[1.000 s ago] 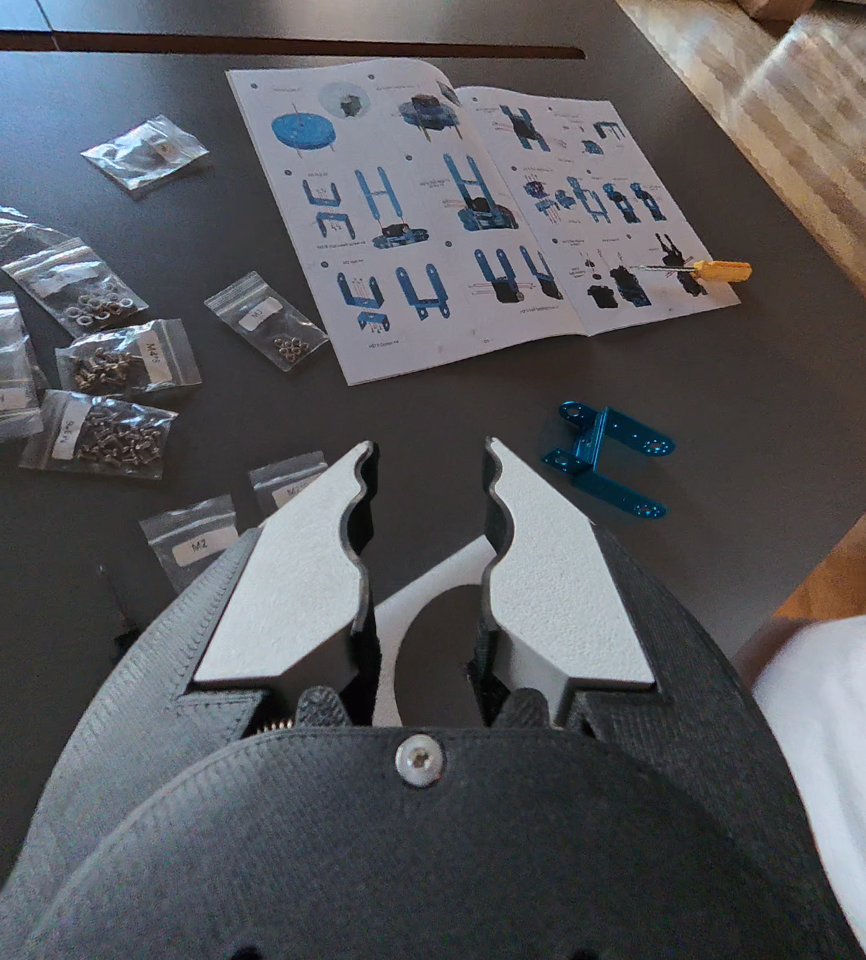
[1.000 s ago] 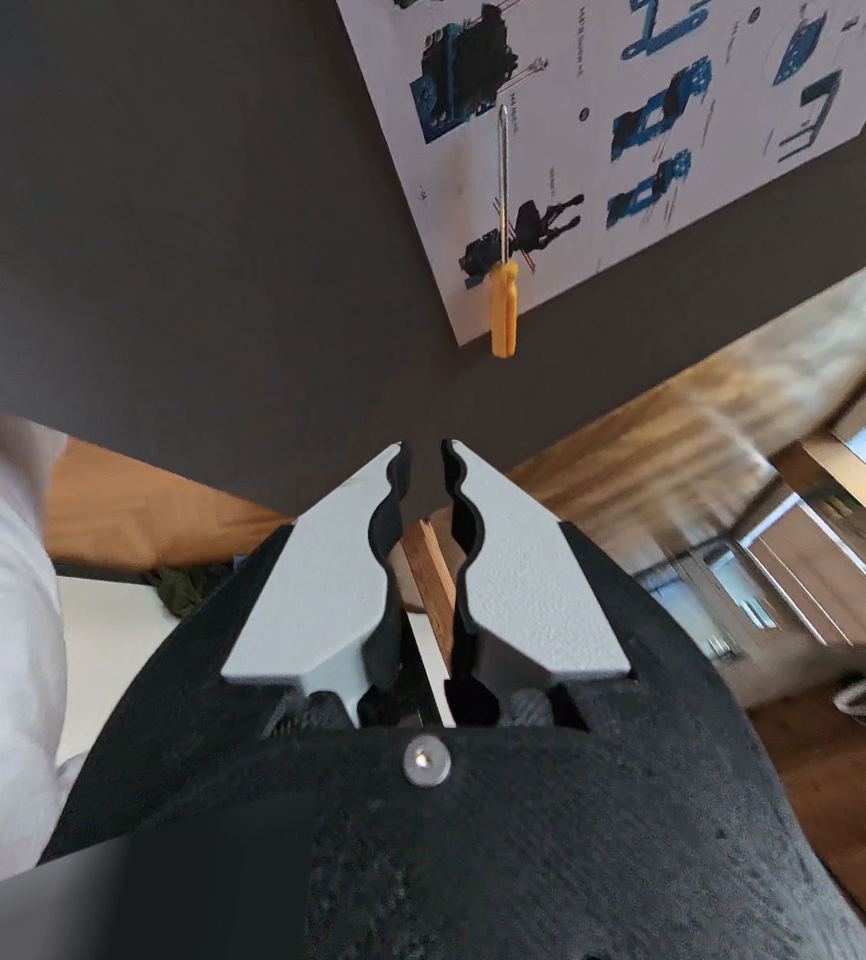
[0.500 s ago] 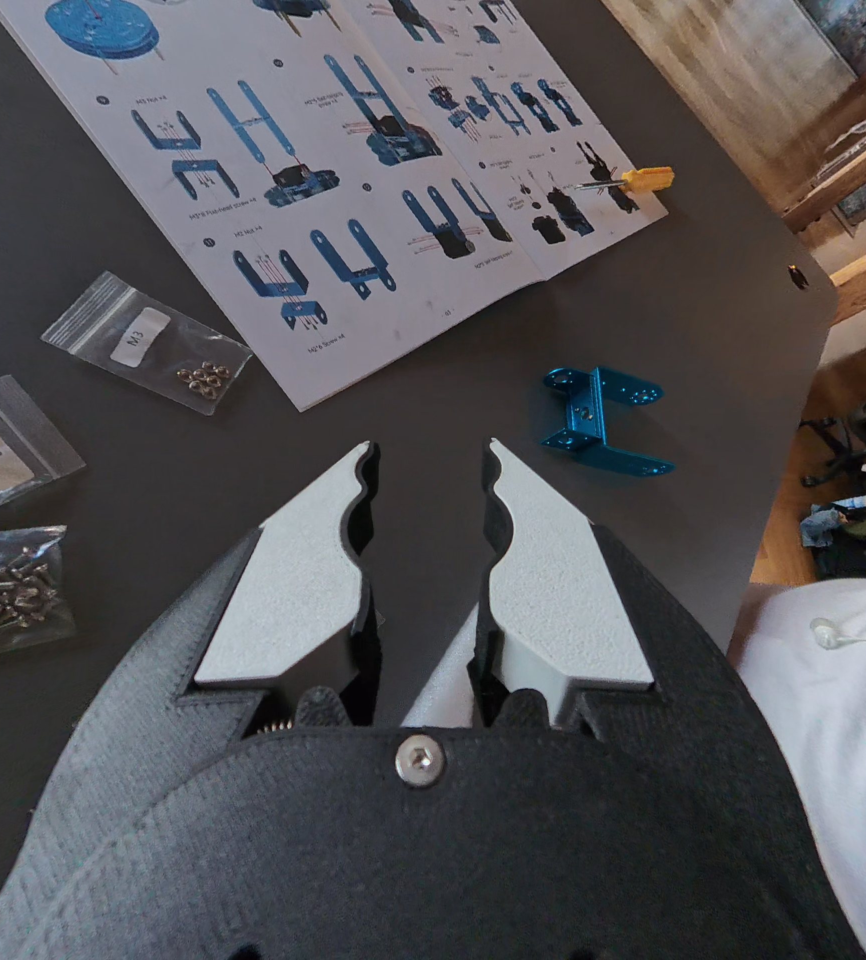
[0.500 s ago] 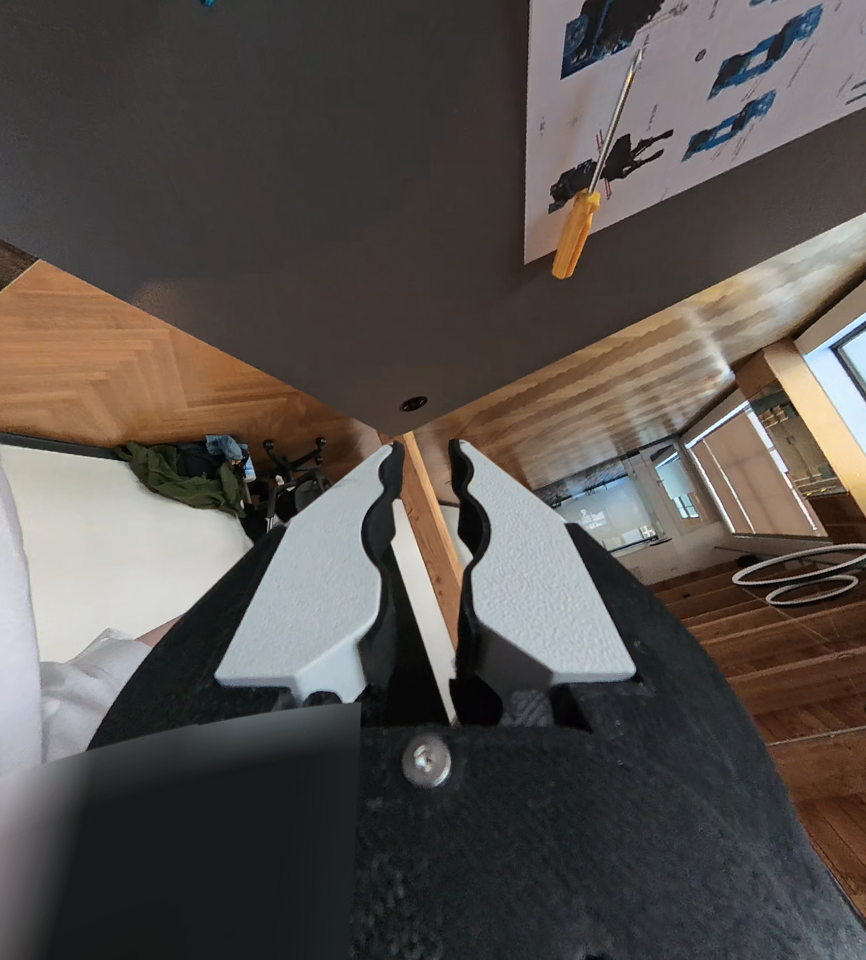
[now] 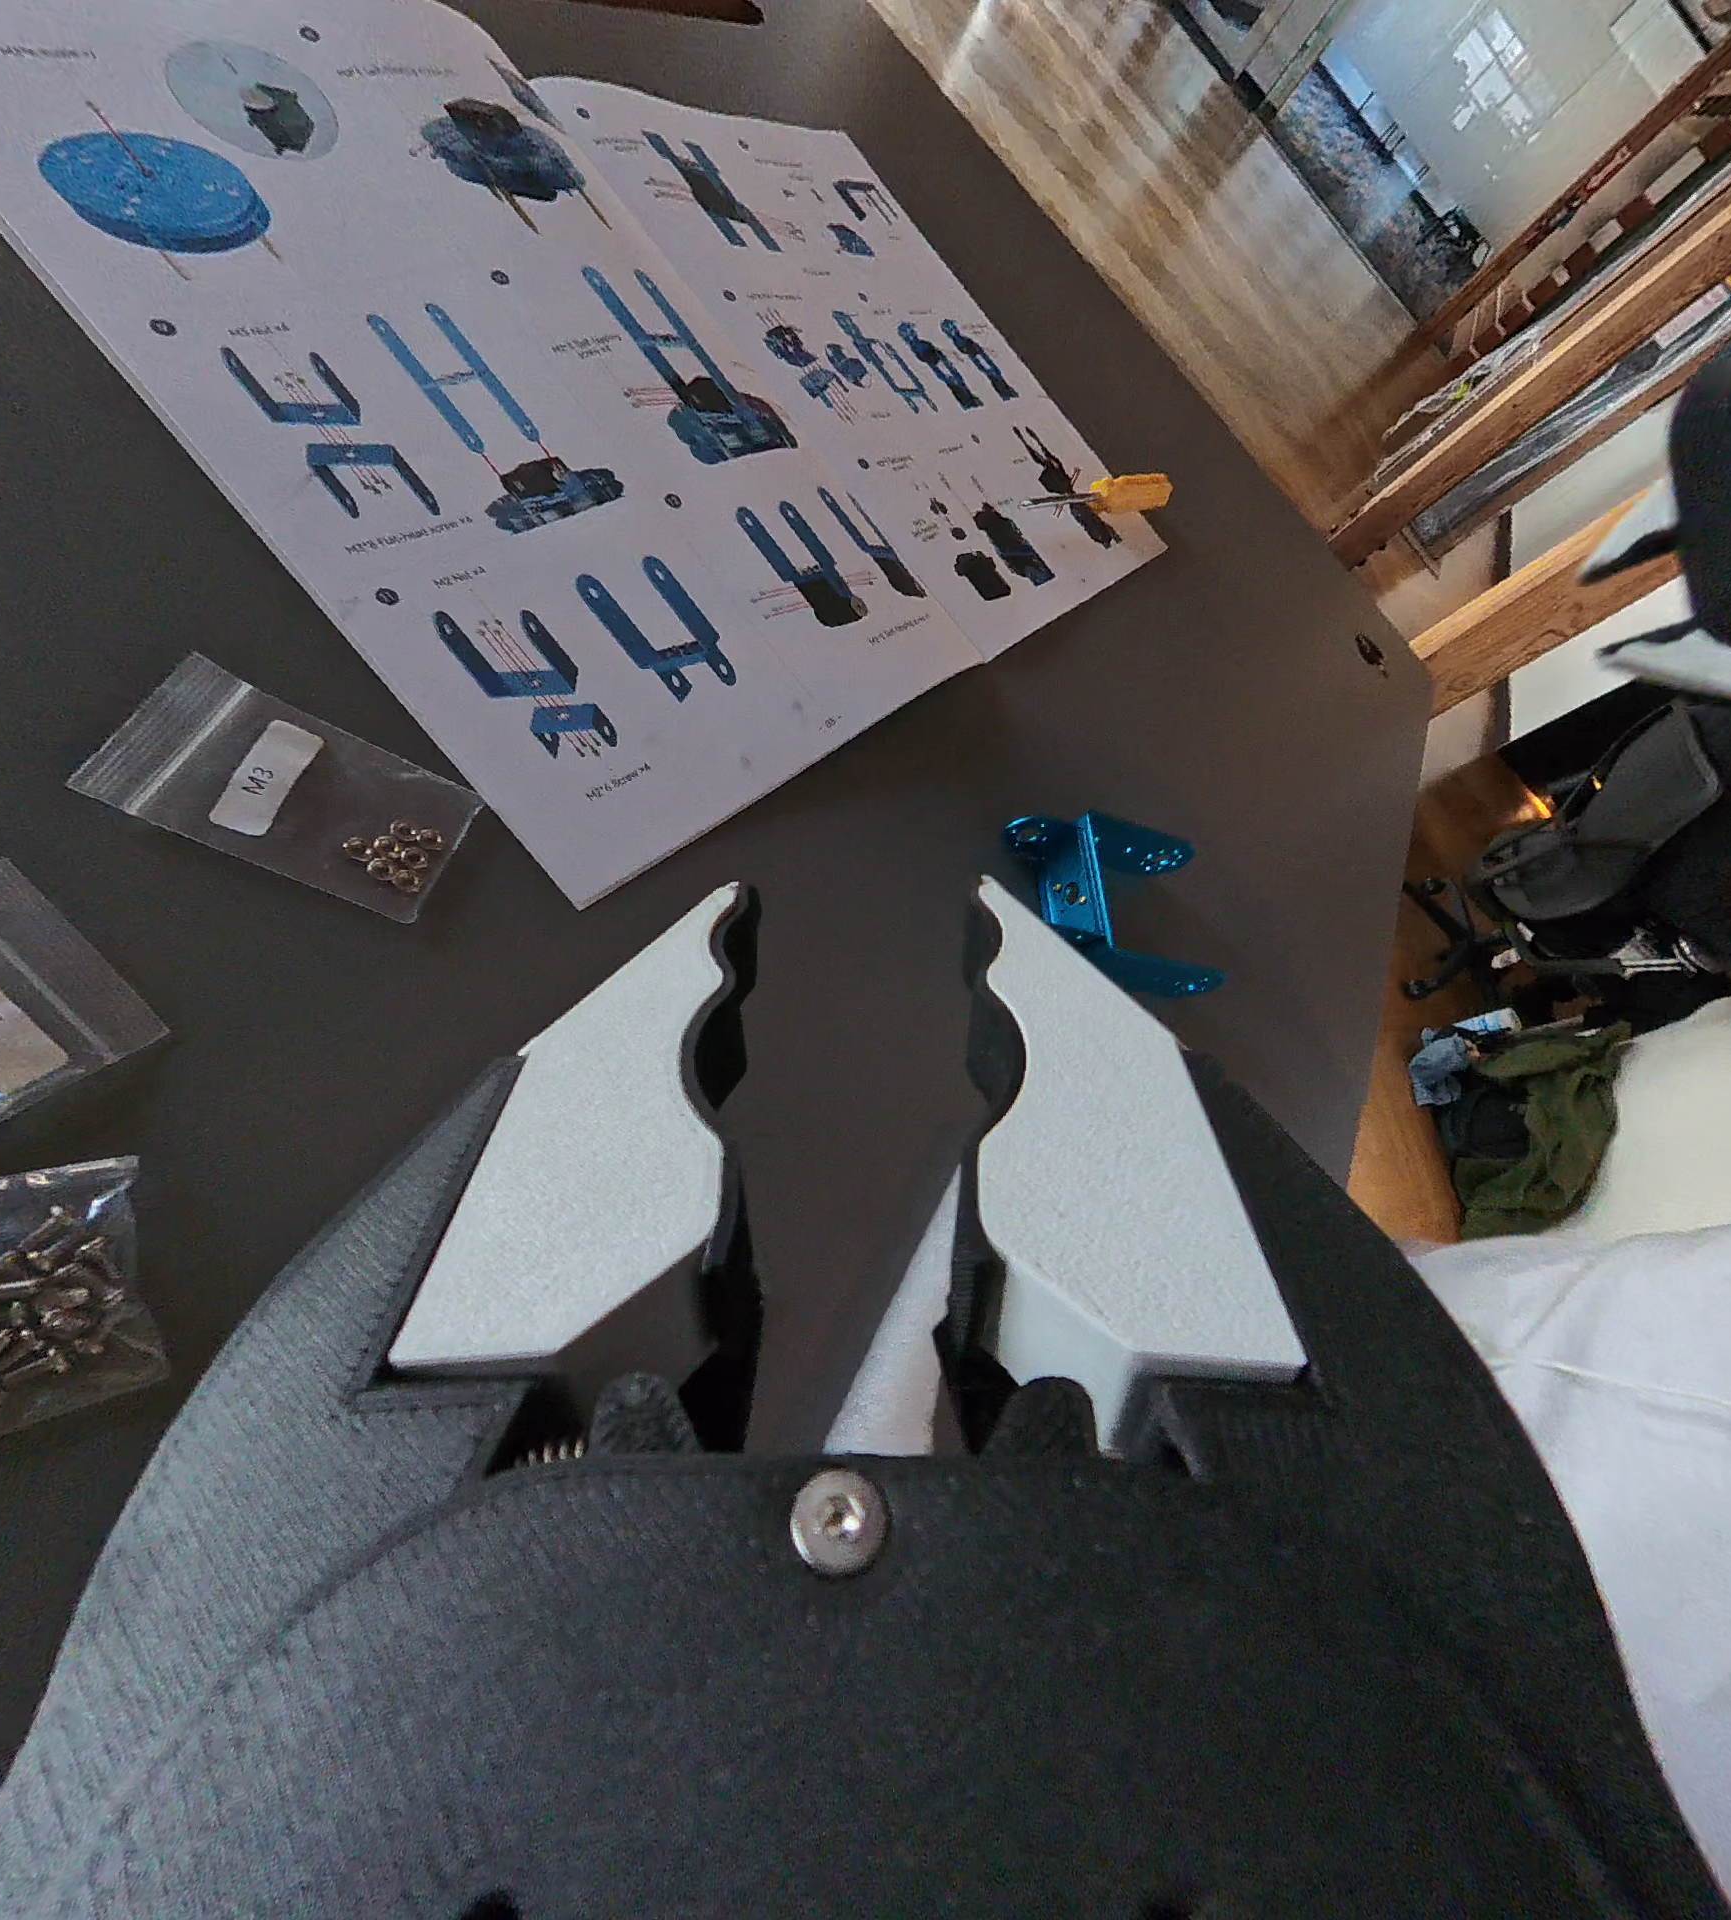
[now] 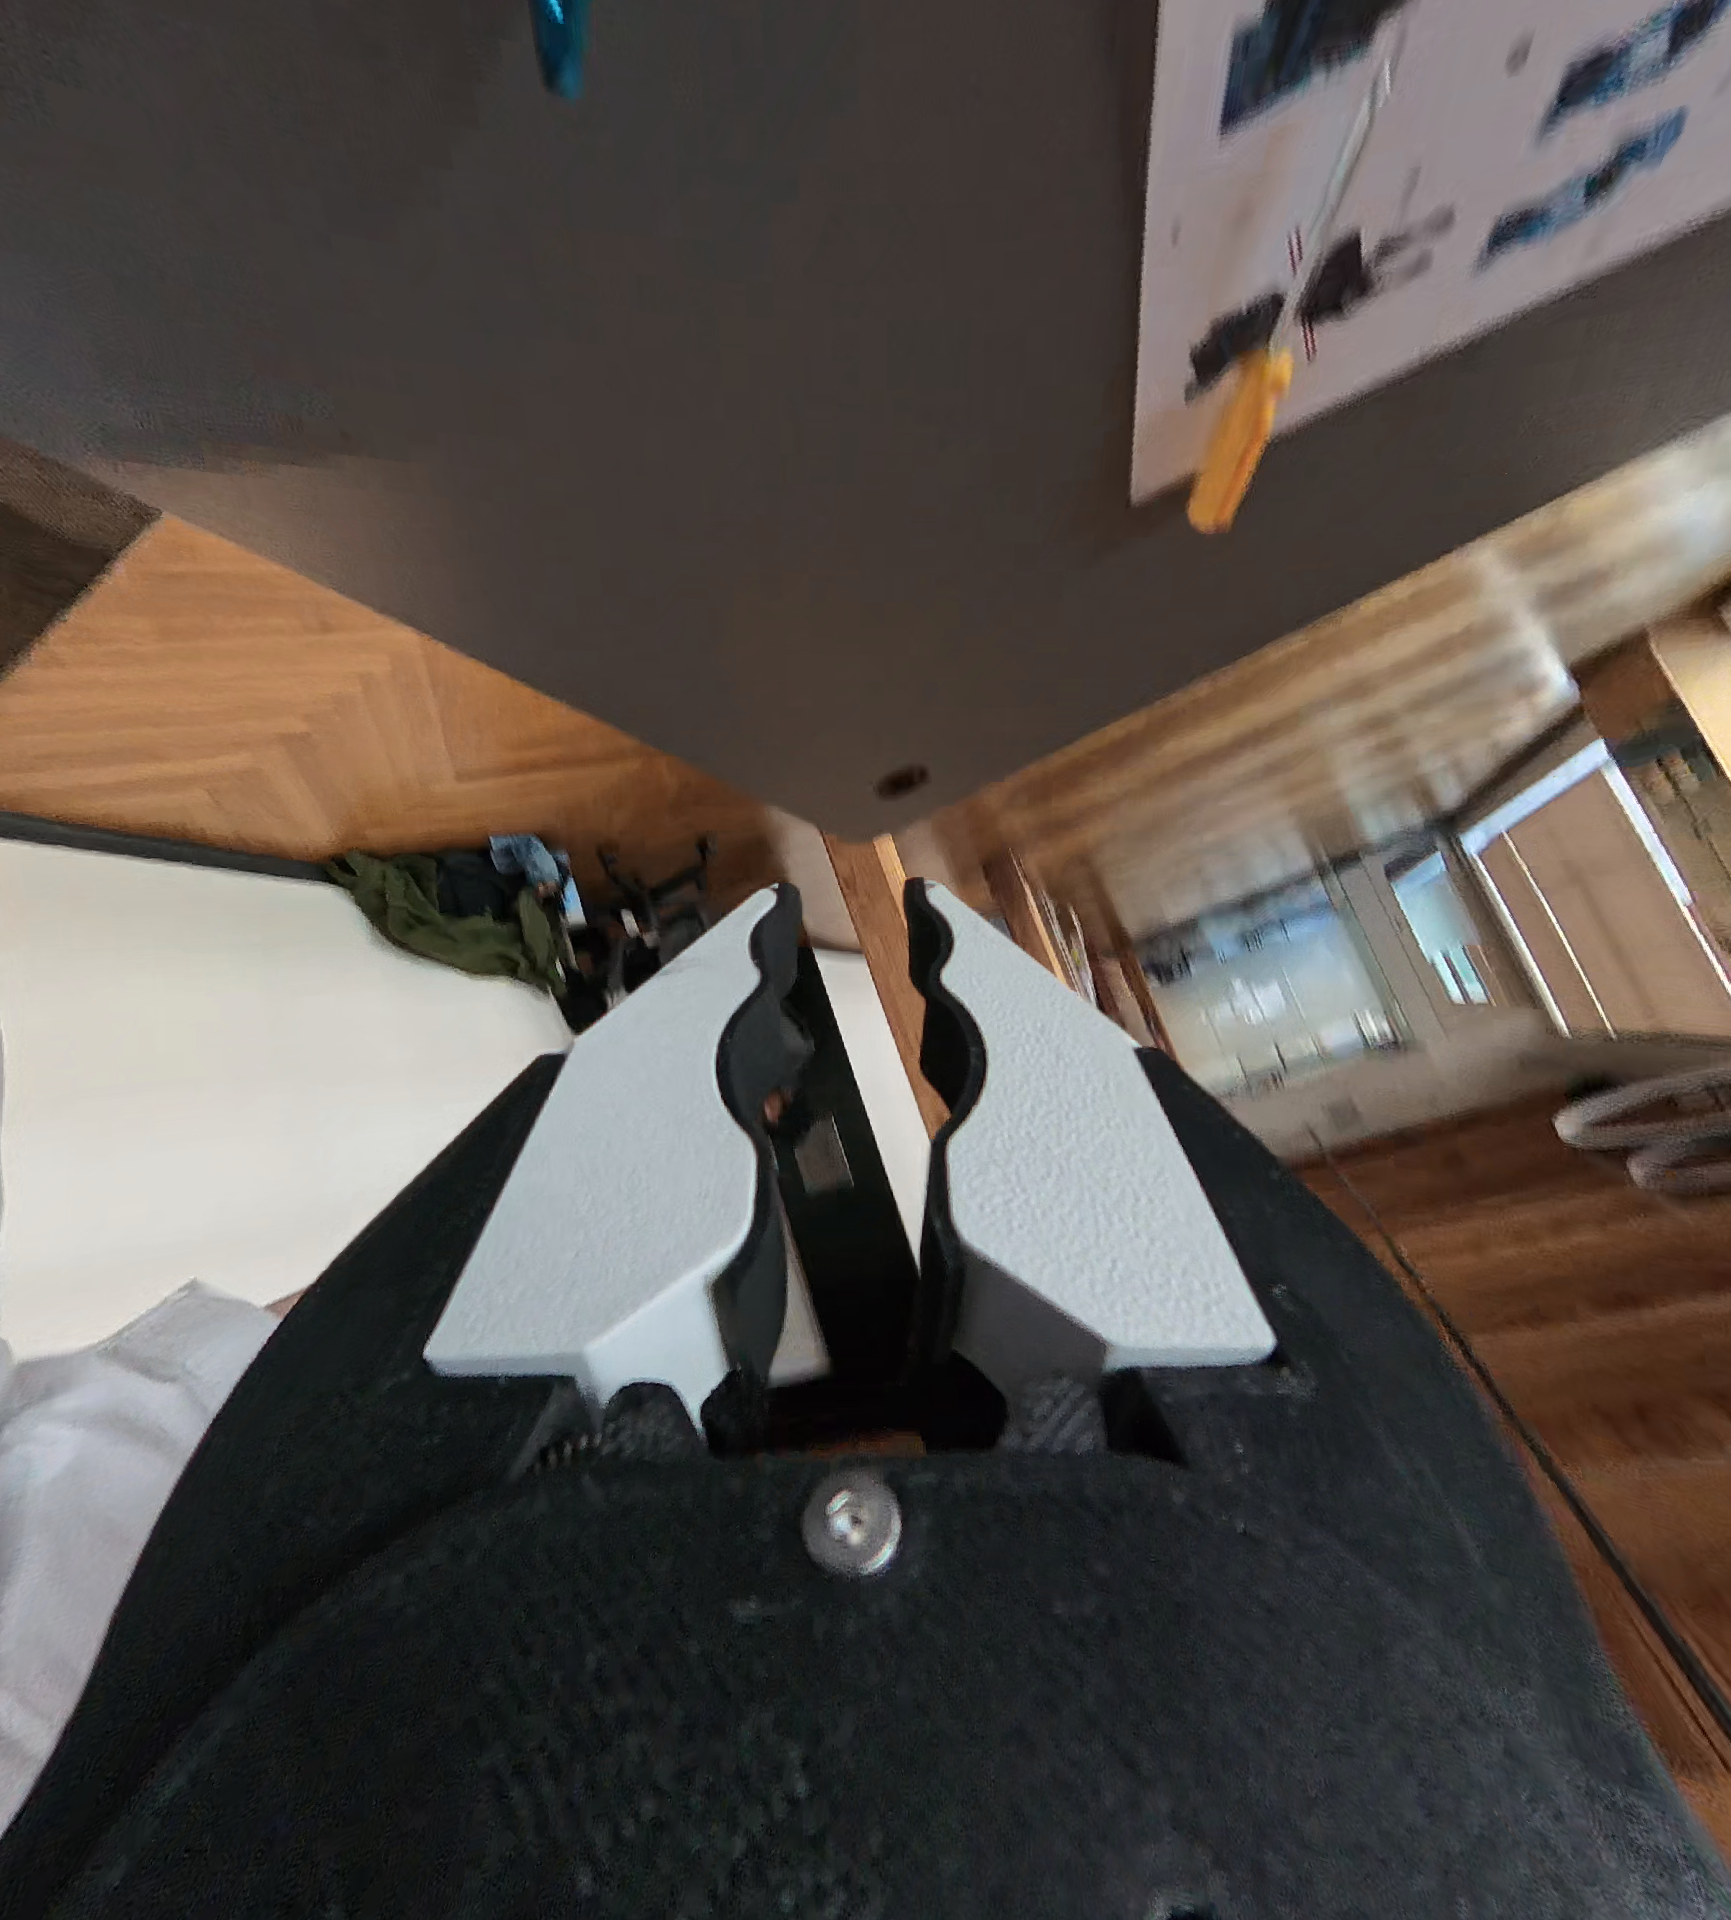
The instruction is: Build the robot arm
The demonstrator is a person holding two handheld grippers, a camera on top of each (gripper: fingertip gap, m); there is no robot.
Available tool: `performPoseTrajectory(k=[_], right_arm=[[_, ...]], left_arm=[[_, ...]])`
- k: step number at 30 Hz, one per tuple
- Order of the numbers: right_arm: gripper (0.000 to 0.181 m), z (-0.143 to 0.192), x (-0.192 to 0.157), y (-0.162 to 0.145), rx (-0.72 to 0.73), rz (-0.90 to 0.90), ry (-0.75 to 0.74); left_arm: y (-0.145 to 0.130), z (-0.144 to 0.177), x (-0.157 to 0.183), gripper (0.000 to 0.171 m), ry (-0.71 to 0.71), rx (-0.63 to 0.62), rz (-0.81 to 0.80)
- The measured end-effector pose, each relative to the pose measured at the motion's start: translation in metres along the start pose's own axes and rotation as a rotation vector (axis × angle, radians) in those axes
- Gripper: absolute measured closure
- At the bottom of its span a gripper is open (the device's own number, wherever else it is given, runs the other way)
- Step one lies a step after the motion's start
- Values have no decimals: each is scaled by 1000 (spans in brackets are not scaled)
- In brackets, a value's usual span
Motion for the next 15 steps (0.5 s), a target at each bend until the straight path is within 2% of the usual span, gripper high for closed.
performPoseTrajectory(k=[2,4,6,8,9,10,15], right_arm=[[164,-21,-1,12,132,-17,98],[163,-46,-1,27,385,-86,277],[160,-68,-2,36,720,-163,498],[157,-79,-10,39,1121,-208,707],[150,-84,-16,40,1295,-213,757],[147,-91,-23,40,1408,-224,773],[140,-110,-46,54,1475,-220,696]], left_arm=[[9,4,3,133,-25,30,21],[19,8,2,133,-18,62,33],[27,9,-1,133,-3,70,35],[34,10,-6,133,13,87,26],[36,10,-8,134,23,97,17],[38,10,-11,134,38,109,13],[37,18,-19,135,66,163,50]])
Point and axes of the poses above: each gripper's, where its closed fingertips meet, z back along the fingers, y out of its top, x = y × z across the jaws, the point moved 7 cm from there along z, back along the fingers, and after that the axes turned 12 degrees about -z, right-handed, at the moved point
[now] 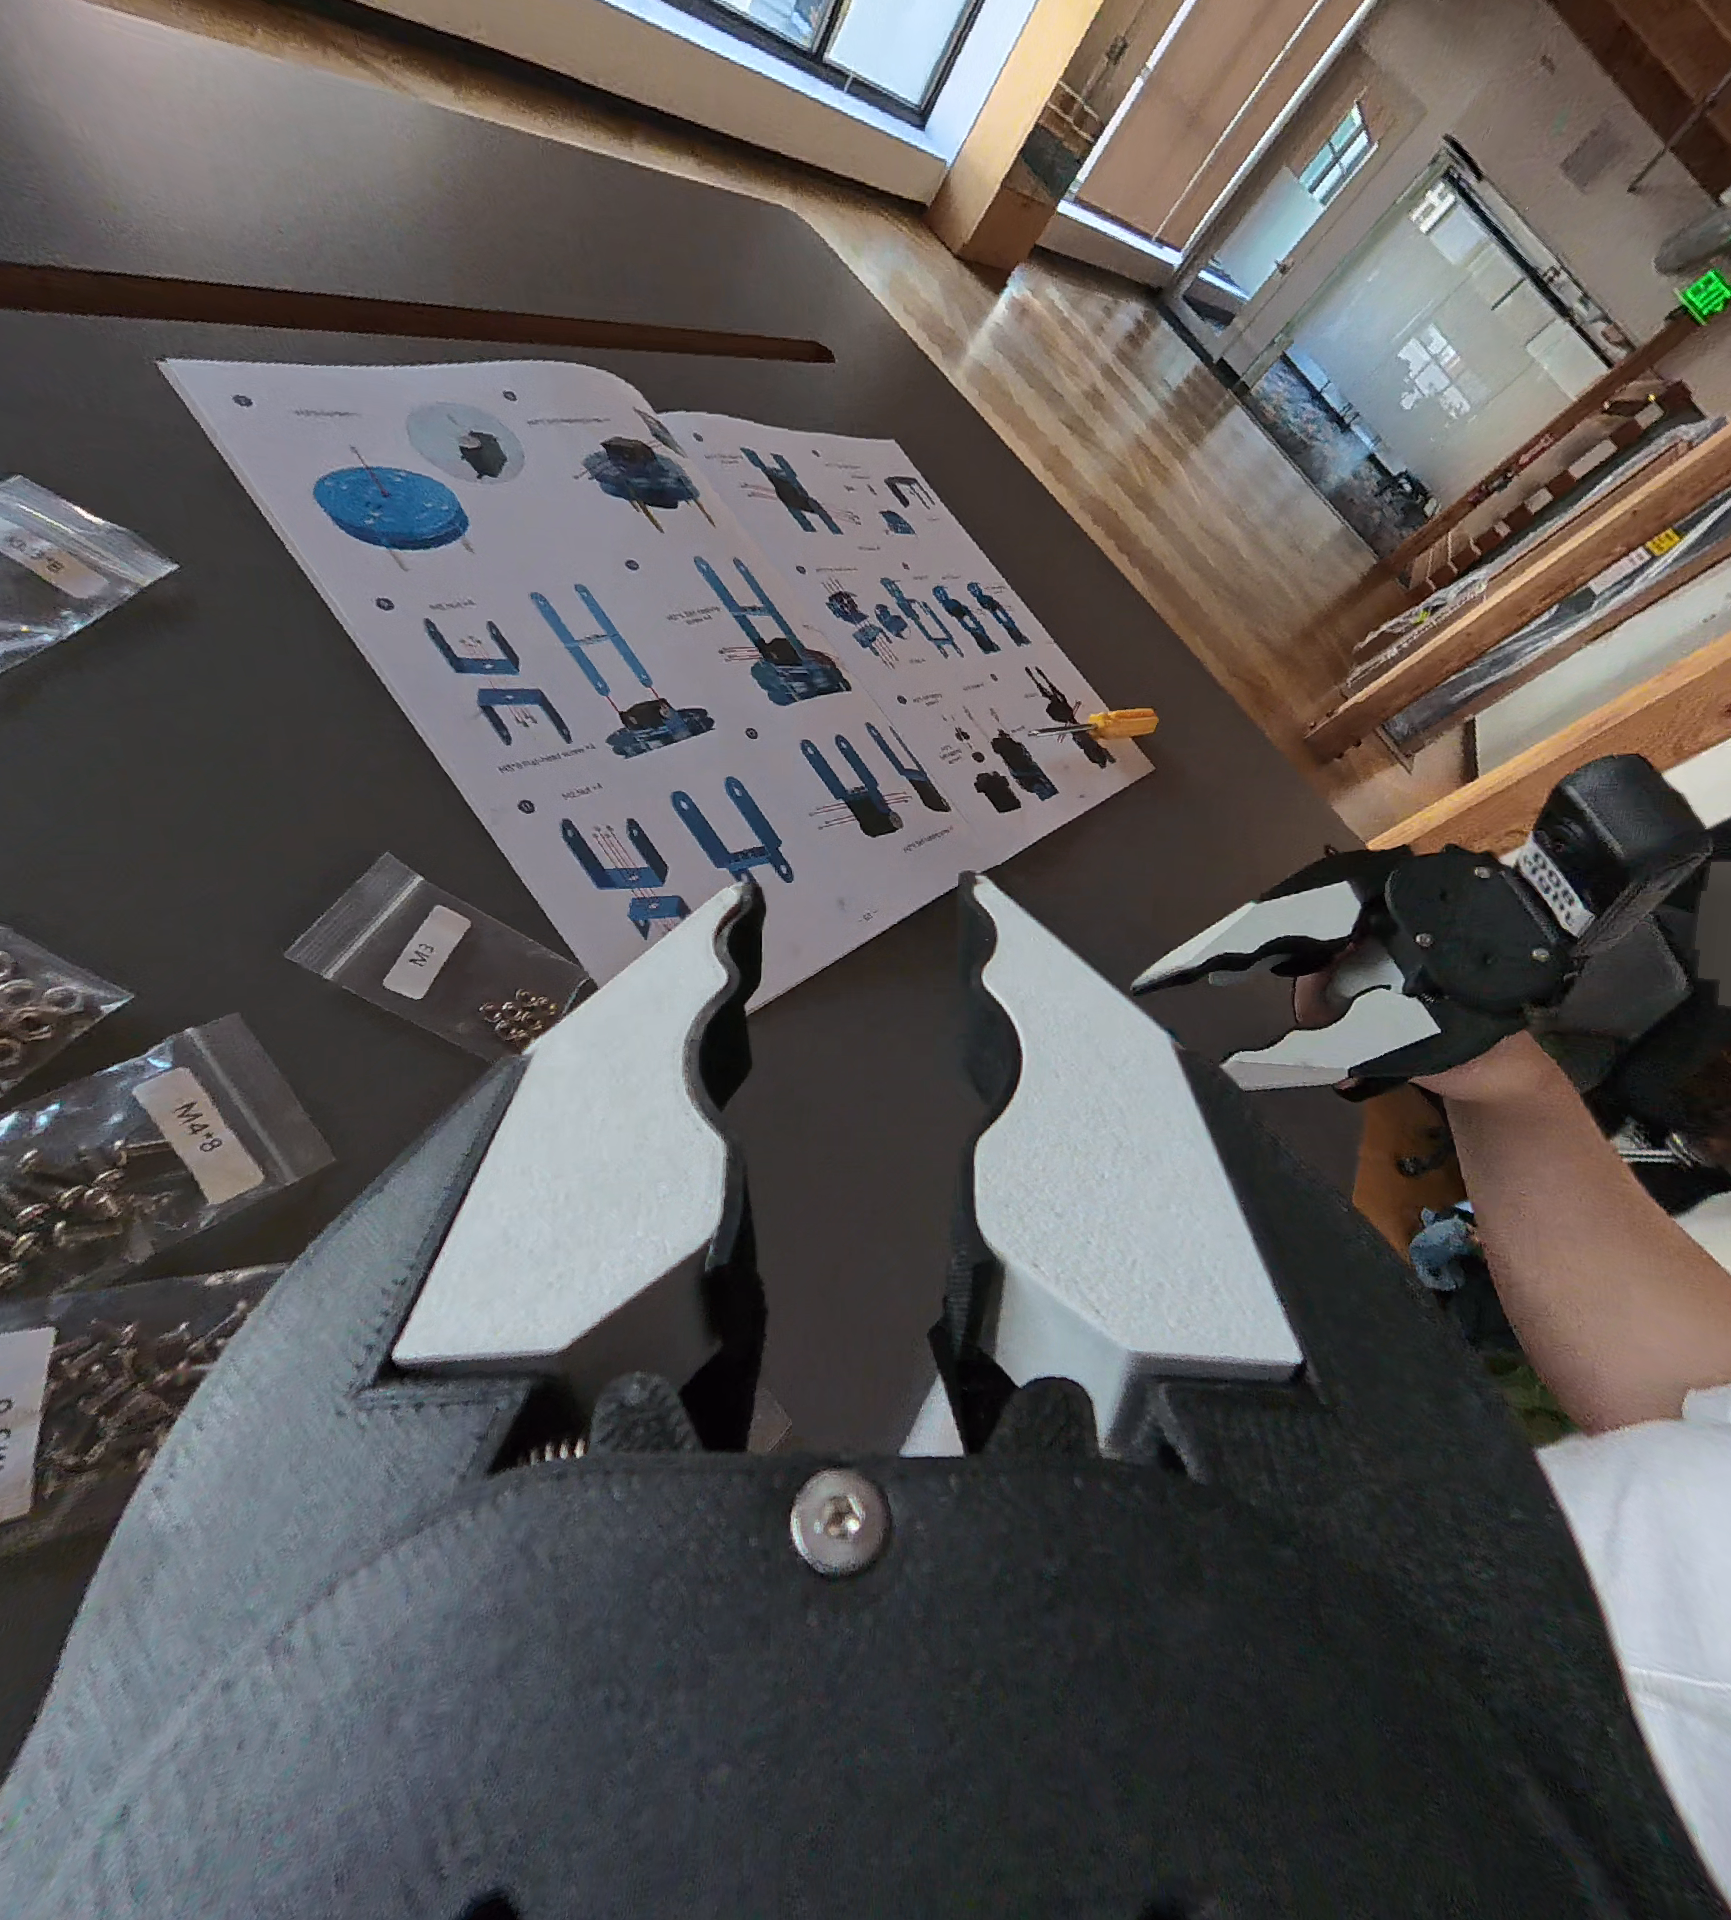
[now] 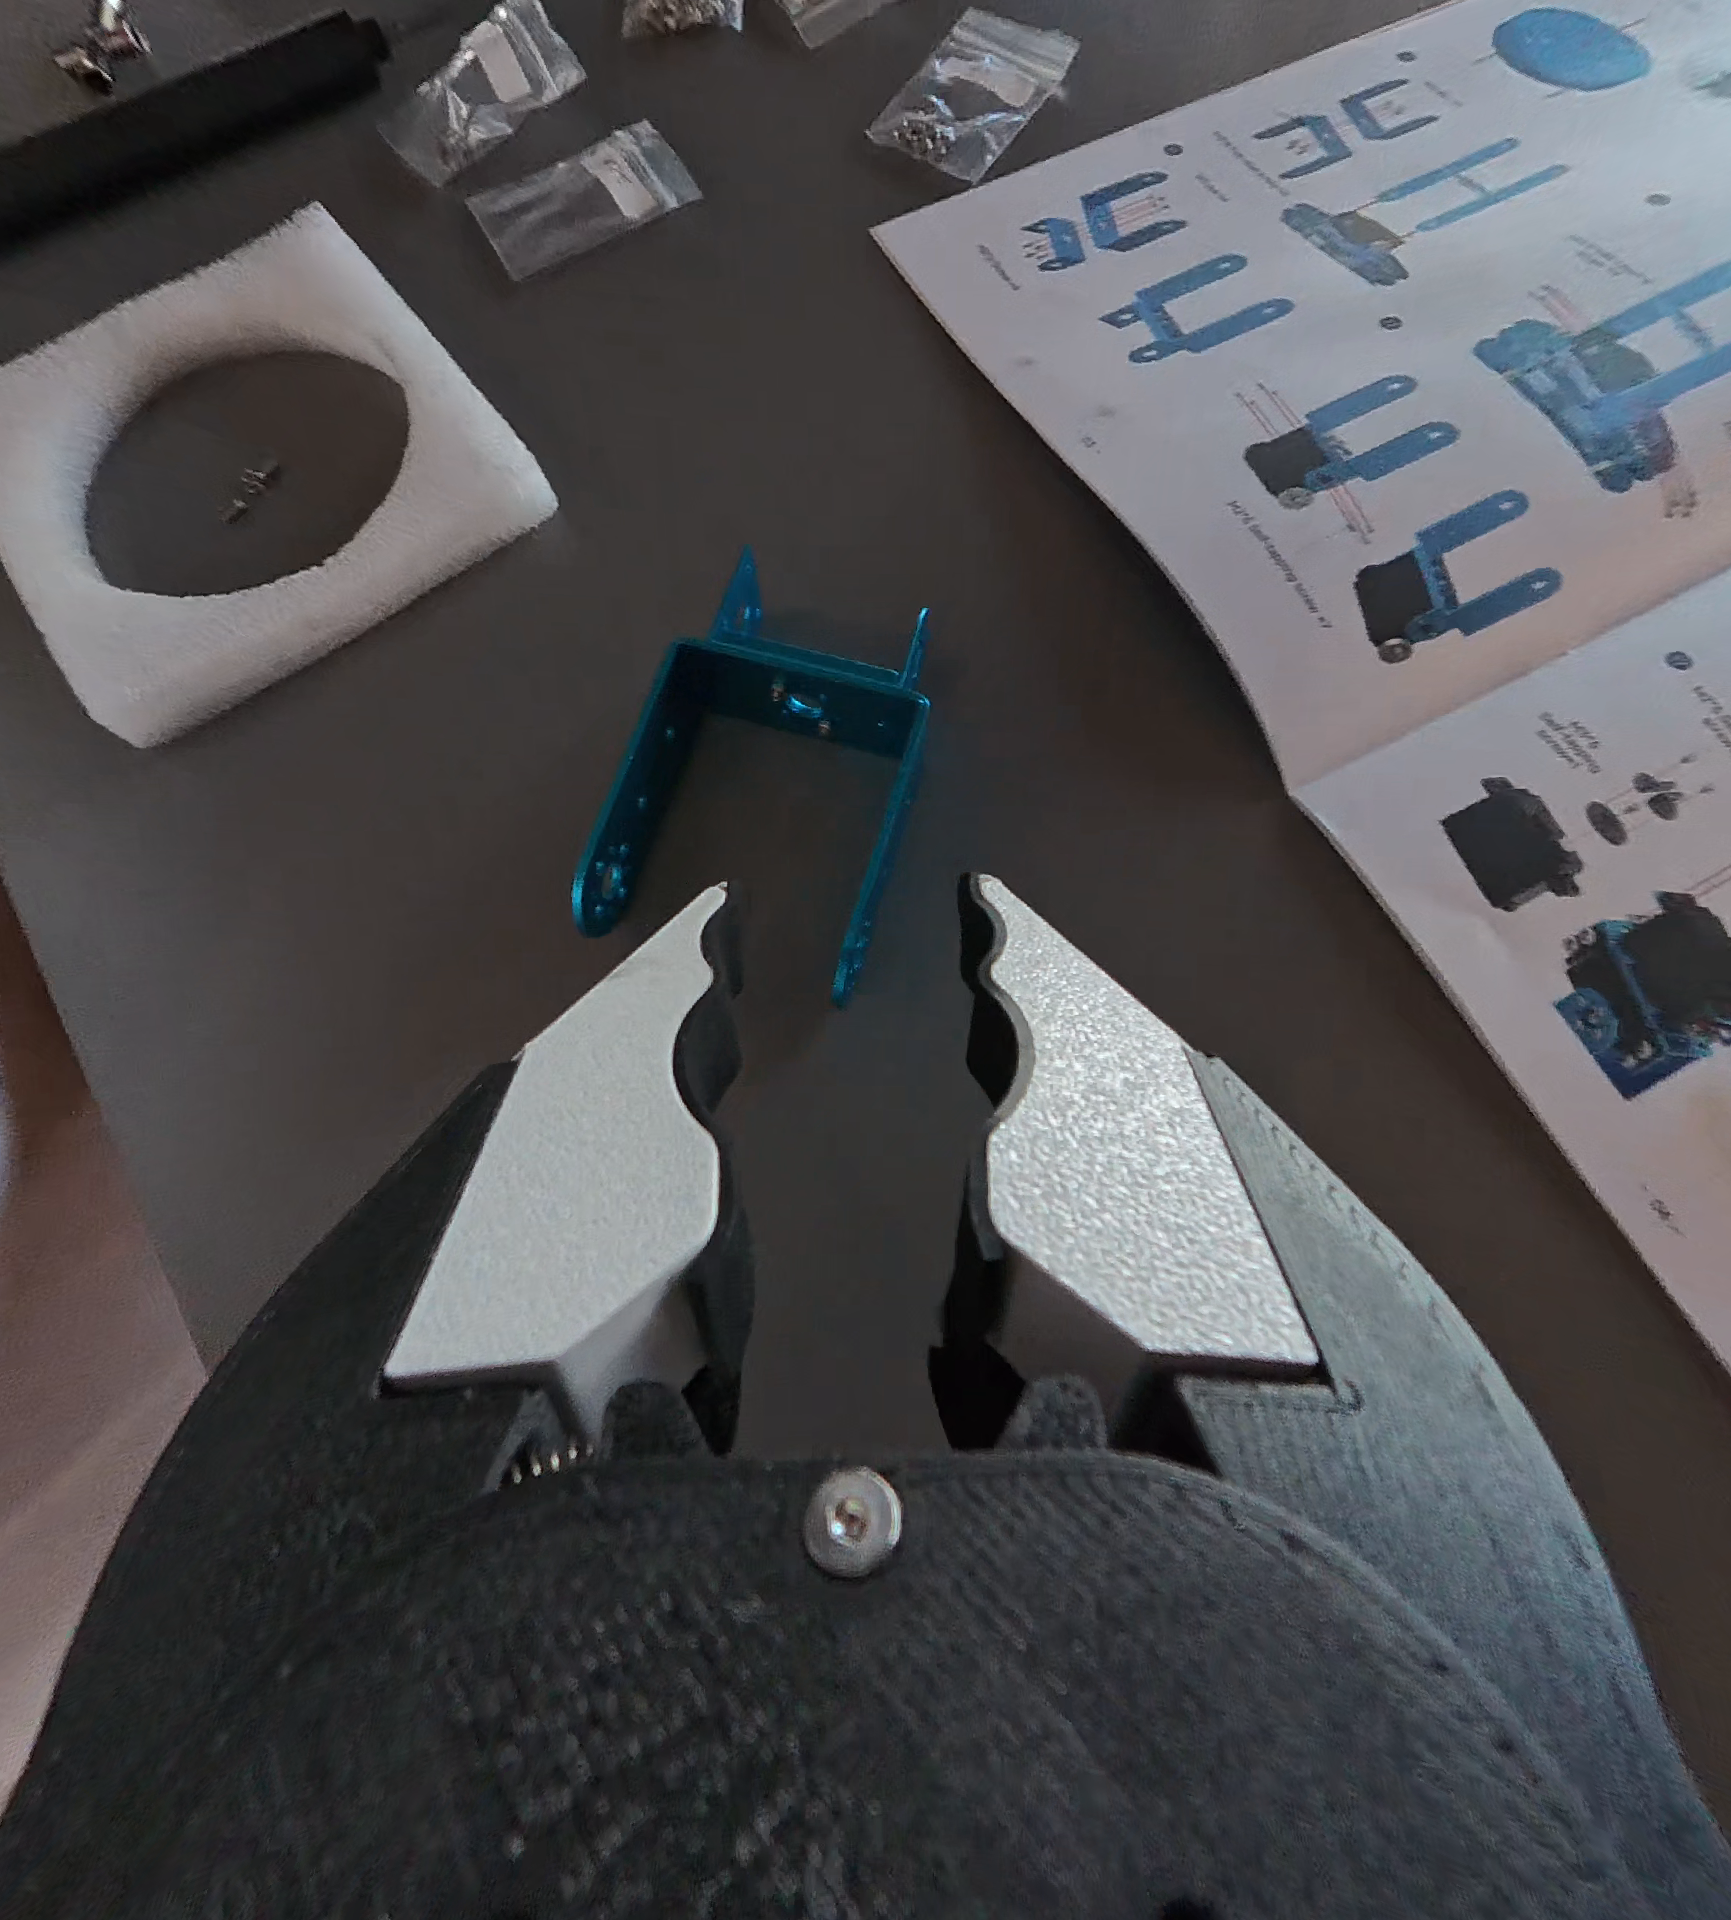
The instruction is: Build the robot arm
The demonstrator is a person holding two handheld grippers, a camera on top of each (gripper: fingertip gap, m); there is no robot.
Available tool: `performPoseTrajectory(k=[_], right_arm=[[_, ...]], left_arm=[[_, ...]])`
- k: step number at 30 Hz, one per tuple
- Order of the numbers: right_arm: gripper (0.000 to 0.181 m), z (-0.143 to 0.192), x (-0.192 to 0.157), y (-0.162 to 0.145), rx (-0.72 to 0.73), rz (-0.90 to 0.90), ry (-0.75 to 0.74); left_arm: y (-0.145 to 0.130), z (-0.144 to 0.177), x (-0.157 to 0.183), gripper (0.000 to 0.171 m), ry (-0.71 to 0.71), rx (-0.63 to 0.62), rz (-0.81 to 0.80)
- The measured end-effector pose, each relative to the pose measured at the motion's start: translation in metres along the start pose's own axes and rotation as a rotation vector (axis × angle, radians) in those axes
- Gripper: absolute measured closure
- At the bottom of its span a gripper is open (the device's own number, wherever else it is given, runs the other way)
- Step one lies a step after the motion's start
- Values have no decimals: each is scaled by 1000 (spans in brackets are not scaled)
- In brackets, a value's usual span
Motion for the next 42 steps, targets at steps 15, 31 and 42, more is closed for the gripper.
performPoseTrajectory(k=[15,31,42], right_arm=[[169,-16,7,-11,-24,33,75],[151,-37,36,17,-139,316,358],[151,-42,60,35,1,328,356]], left_arm=[[-3,36,-6,135,10,127,68],[5,57,-12,137,87,200,32],[-5,49,-28,137,104,161,109]])
Point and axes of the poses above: each gripper's, where its closed fingertips meet, z back along the fingers, y out of its top, x = y × z across the jaws, the point moved 7 cm from there along z, back along the fingers, and after that the axes turned 12 degrees about -z, right-handed, at the moved point
